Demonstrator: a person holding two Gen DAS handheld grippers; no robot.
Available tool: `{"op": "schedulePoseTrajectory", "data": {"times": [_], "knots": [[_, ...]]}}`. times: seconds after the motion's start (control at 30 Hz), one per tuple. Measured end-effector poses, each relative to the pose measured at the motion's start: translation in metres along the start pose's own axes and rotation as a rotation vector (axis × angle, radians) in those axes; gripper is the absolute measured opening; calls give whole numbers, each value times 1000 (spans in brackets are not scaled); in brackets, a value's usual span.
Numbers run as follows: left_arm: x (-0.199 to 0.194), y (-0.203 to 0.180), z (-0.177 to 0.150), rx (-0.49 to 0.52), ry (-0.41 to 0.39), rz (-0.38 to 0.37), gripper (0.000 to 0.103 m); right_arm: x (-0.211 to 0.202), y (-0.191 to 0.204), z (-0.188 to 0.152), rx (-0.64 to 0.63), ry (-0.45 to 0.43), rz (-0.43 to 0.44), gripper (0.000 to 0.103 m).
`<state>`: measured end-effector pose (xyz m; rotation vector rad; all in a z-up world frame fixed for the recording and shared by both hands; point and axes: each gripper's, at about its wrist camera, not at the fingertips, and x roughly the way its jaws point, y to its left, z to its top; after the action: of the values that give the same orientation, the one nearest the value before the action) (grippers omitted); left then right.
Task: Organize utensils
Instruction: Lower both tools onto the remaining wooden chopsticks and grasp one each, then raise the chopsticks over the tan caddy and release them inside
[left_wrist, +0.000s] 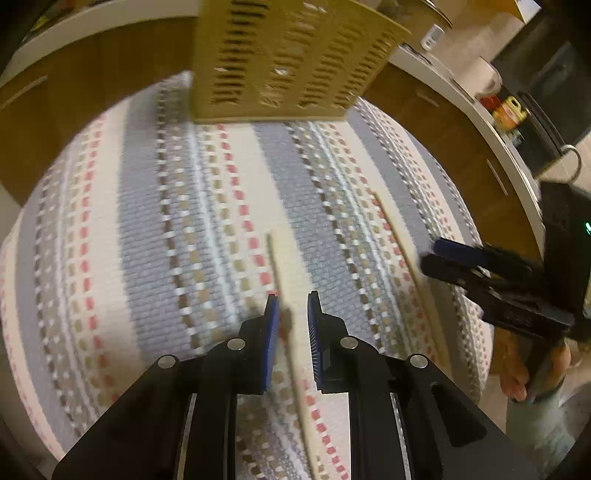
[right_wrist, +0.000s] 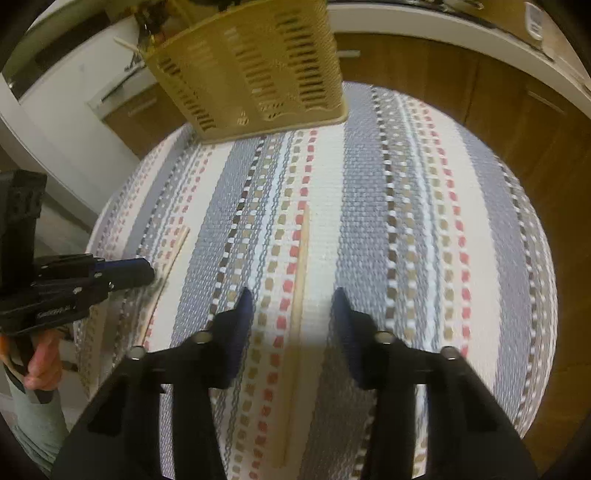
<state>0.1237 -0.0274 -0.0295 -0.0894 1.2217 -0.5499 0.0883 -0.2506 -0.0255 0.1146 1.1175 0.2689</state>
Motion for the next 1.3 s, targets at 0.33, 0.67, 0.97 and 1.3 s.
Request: {"op": "schedulePoseTrajectory", "data": {"times": [0.33,0.67,0.97,1.3], "knots": [[20,-18,10,89,77,145,13,22,10,14,-69,120,-59,25],[30,-27,17,136,112,210,14,34,31,19,-194,176,-164,19],[33,-31,16,108,18,240,4,41,48,21,-249,174,-160,4],[-48,-21,19,22,-341,88,4,-21,52,14,-244,-82,35,4]]}}
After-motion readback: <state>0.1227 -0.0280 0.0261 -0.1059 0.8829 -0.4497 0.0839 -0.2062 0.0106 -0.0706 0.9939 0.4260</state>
